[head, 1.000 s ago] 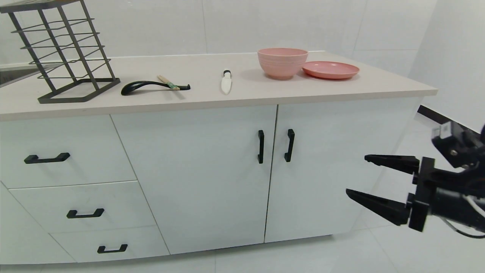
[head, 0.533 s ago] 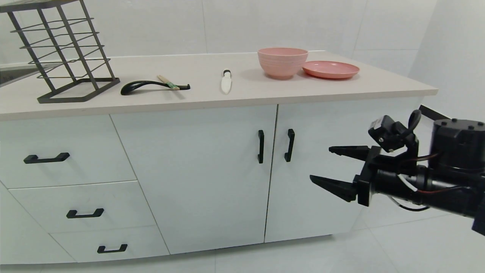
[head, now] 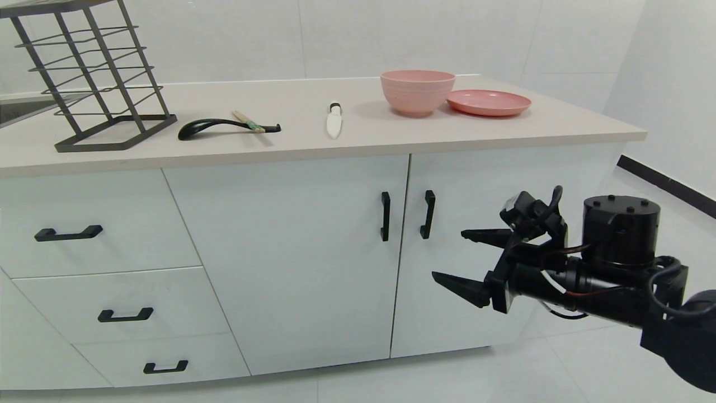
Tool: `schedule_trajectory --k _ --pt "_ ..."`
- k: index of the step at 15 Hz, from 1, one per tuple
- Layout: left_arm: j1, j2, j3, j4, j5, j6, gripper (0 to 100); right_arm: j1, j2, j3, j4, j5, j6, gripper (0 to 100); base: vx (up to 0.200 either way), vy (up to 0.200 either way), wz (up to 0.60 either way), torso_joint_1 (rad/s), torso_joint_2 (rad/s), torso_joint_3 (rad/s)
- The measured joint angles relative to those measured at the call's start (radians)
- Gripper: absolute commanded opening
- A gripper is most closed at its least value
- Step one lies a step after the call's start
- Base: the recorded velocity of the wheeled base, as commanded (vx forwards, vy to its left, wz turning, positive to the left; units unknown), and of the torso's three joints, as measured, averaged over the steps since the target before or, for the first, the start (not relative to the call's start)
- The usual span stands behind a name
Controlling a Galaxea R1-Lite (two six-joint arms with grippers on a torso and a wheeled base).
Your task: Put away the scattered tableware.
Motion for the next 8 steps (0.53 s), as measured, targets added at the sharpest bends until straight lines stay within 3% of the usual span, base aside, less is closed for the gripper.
schedule_trajectory --k 2,3,5,6,8 --pt "0.0 0.0 -0.003 -0.032 -0.004 -0.003 100 -0.003 -0.008 0.029 -0.001 -0.004 0.001 100 0.0 0.0 0.0 0.0 0.0 0.0" --pt "0.0 0.002 -0.032 -0.099 -0.003 -0.017 100 -0.003 -0.014 0.042 0.0 -0.005 0.001 100 0.0 0.0 0.0 0.0 0.0 0.0" --pt "-0.001 0.021 -0.187 -0.176 -0.011 -0.031 100 -0.002 -0.026 0.053 -0.001 -0.005 0.001 100 0.0 0.0 0.0 0.0 0.0 0.0" --pt "-0.005 0.04 -0.266 -0.145 -0.046 -0.028 100 0.0 -0.031 0.057 -0.001 -0.005 0.001 100 0.0 0.0 0.0 0.0 0.0 0.0" --pt "-0.015 0.068 -0.331 -0.054 -0.232 -0.021 100 -0.001 -0.04 0.064 -0.001 -0.004 0.002 100 0.0 0.0 0.0 0.0 0.0 0.0"
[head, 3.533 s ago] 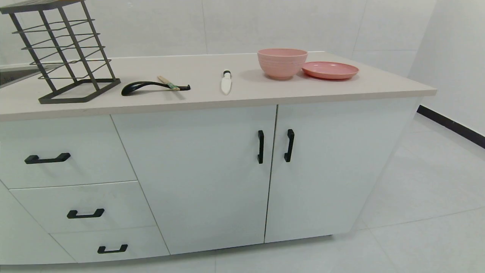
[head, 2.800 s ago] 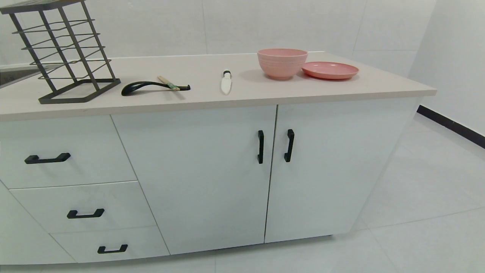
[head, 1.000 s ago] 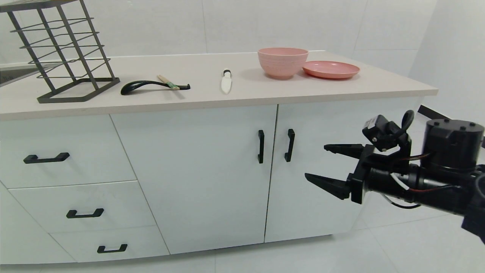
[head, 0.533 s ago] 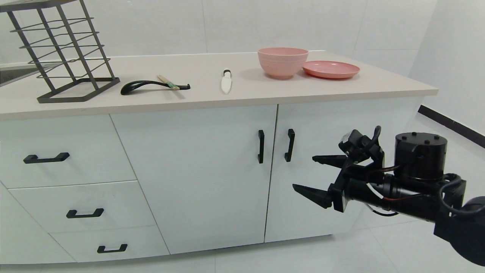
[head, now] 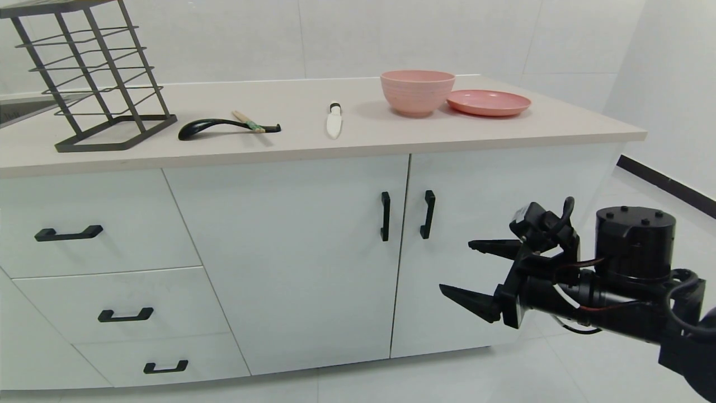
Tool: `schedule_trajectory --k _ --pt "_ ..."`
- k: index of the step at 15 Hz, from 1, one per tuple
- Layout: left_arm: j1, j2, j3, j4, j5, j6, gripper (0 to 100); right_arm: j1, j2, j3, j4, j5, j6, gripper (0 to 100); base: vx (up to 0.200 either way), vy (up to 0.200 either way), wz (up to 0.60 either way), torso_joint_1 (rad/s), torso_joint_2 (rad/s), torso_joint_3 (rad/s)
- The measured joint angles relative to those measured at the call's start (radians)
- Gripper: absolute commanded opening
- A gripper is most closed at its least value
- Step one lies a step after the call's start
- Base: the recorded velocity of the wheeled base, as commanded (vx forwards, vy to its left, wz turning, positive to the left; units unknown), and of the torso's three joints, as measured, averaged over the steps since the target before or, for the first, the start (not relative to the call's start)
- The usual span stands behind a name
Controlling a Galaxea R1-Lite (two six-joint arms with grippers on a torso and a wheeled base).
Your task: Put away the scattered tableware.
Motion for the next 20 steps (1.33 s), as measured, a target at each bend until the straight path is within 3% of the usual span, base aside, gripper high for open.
schedule_trajectory --k 2,4,6,8,12,13,16,19,20 --pt "-0.004 0.021 0.0 0.038 -0.206 0.0 100 -0.002 -0.012 0.005 -0.002 0.003 0.001 100 0.0 0.0 0.0 0.0 0.0 0.0" --pt "0.004 0.072 0.011 0.048 -0.301 0.009 100 0.0 -0.035 0.019 -0.001 0.021 0.002 100 0.0 0.0 0.0 0.0 0.0 0.0" --pt "0.007 0.147 0.015 0.048 -0.359 0.043 100 -0.001 -0.059 0.03 0.0 0.06 0.001 100 0.0 0.0 0.0 0.0 0.0 0.0" --pt "0.003 0.251 0.016 0.045 -0.4 0.14 100 -0.001 -0.074 0.029 0.0 0.064 -0.002 100 0.0 0.0 0.0 0.0 0.0 0.0" --pt "-0.051 0.509 0.01 -0.011 -0.42 0.43 100 -0.001 -0.072 0.013 -0.003 0.066 -0.002 100 0.0 0.0 0.0 0.0 0.0 0.0" --pt "-0.087 0.568 0.007 -0.047 -0.419 0.472 100 -0.001 -0.067 0.011 -0.016 0.066 -0.001 100 0.0 0.0 0.0 0.0 0.0 0.0" --pt "-0.209 0.765 0.003 -0.193 -0.414 0.495 100 0.001 -0.045 0.005 -0.059 0.068 0.003 100 0.0 0.0 0.0 0.0 0.0 0.0" --pt "-0.316 0.985 0.003 -0.398 -0.413 0.497 100 0.001 -0.039 0.009 -0.061 0.068 0.002 100 0.0 0.0 0.0 0.0 0.0 0.0" --pt "-0.353 1.057 0.003 -0.486 -0.413 0.483 100 0.0 -0.038 0.012 -0.061 0.068 0.001 100 0.0 0.0 0.0 0.0 0.0 0.0"
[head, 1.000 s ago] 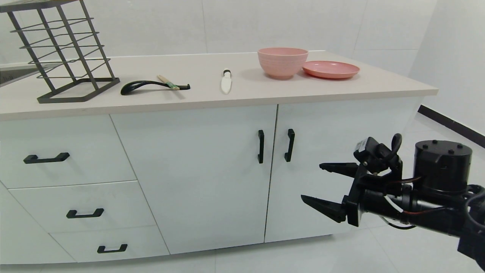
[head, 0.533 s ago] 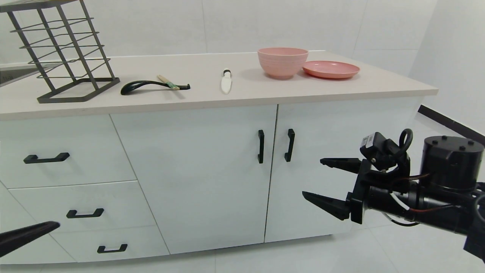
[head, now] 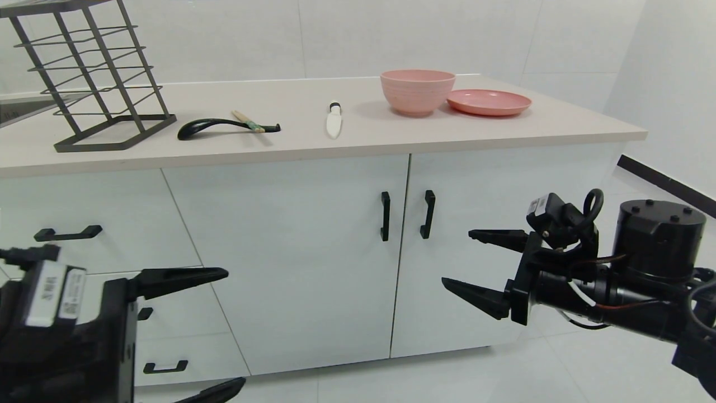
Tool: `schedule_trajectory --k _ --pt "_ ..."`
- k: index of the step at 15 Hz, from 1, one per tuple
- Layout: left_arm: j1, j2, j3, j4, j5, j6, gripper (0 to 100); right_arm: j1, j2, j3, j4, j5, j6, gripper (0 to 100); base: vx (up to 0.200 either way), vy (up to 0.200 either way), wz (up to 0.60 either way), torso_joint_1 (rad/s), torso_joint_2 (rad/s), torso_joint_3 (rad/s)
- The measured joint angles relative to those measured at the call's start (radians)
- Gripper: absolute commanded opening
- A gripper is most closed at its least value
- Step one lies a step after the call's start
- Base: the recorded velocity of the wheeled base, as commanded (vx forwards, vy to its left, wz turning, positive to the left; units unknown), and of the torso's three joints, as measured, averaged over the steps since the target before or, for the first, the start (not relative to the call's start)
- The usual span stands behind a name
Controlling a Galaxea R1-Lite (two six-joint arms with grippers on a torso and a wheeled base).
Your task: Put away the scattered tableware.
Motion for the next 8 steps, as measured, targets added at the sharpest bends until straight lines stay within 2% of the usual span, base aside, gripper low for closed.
schedule_trajectory --k 1,2,3,4,6,8 --pt "-0.038 0.054 0.0 -0.057 0.0 -0.035 100 0.0 0.001 0.001 0.0 0.0 0.0 100 0.0 0.0 0.0 0.0 0.0 0.0" --pt "-0.079 0.105 -0.001 -0.096 0.003 -0.093 100 0.0 0.001 0.001 0.0 0.0 0.0 100 0.0 0.0 0.0 0.0 0.0 0.0" --pt "-0.11 0.148 -0.011 -0.115 0.009 -0.127 100 0.0 0.002 -0.002 0.0 0.0 0.0 100 0.0 0.0 0.0 0.0 0.0 0.0" --pt "-0.132 0.186 -0.024 -0.127 0.015 -0.138 100 0.001 0.004 -0.006 -0.001 0.0 0.0 100 0.0 0.0 0.0 0.0 0.0 0.0" --pt "-0.171 0.257 -0.055 -0.184 0.027 -0.14 100 0.004 0.014 -0.011 -0.002 0.0 0.0 100 0.0 0.0 0.0 0.0 0.0 0.0" --pt "-0.205 0.327 -0.073 -0.283 0.039 -0.137 100 0.006 0.029 -0.021 -0.007 0.0 0.001 100 0.0 0.0 0.0 0.0 0.0 0.0"
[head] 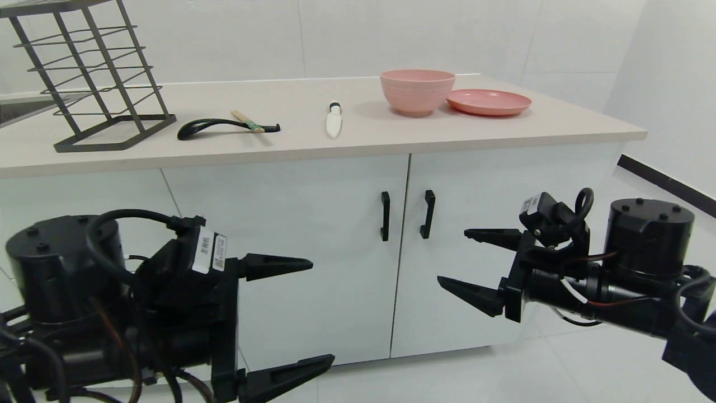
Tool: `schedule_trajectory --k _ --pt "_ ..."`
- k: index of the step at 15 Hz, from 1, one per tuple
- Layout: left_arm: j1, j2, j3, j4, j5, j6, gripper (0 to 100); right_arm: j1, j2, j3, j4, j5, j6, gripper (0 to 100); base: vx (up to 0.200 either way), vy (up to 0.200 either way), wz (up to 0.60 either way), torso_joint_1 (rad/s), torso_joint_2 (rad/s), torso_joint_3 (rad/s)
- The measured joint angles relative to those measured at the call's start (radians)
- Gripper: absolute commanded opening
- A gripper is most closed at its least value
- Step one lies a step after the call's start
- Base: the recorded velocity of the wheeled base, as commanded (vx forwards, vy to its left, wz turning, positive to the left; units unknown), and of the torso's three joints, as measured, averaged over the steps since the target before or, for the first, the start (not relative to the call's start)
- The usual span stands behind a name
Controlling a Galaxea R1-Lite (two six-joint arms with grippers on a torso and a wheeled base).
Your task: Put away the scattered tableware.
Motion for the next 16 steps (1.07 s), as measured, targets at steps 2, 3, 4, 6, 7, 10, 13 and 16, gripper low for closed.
schedule_trajectory --k 2,3,4,6,7,10,13,16 --pt "-0.041 0.083 -0.004 -0.136 0.033 0.016 100 0.0 0.022 -0.023 -0.004 0.002 0.0 100 0.0 0.0 0.0 0.0 0.0 0.0" --pt "-0.062 0.126 -0.005 -0.21 0.051 0.021 100 0.0 0.037 -0.038 -0.009 0.01 0.0 100 0.0 0.0 0.0 0.0 0.0 0.0" --pt "-0.085 0.174 -0.006 -0.29 0.067 0.02 100 -0.001 0.058 -0.058 -0.024 0.028 -0.001 100 0.0 0.0 0.0 0.0 0.0 0.0" --pt "-0.117 0.246 -0.023 -0.343 0.079 0.013 100 -0.005 0.099 -0.085 -0.051 0.043 -0.004 100 0.0 0.0 0.0 0.0 0.0 0.0" --pt "-0.124 0.273 -0.039 -0.346 0.08 0.012 100 -0.012 0.12 -0.095 -0.058 0.044 -0.006 100 0.0 0.0 0.0 0.0 0.0 0.0" --pt "-0.126 0.331 -0.102 -0.353 0.081 0.011 100 -0.051 0.173 -0.133 -0.063 0.038 -0.007 100 0.0 0.0 0.0 0.0 0.0 0.0" --pt "-0.104 0.381 -0.169 -0.376 0.08 0.008 100 -0.091 0.232 -0.191 -0.074 0.054 -0.025 100 0.0 0.0 0.0 0.0 0.0 0.0" --pt "-0.095 0.418 -0.189 -0.441 0.073 -0.04 100 -0.098 0.288 -0.232 -0.094 0.088 -0.036 100 0.0 0.0 0.0 0.0 0.0 0.0"
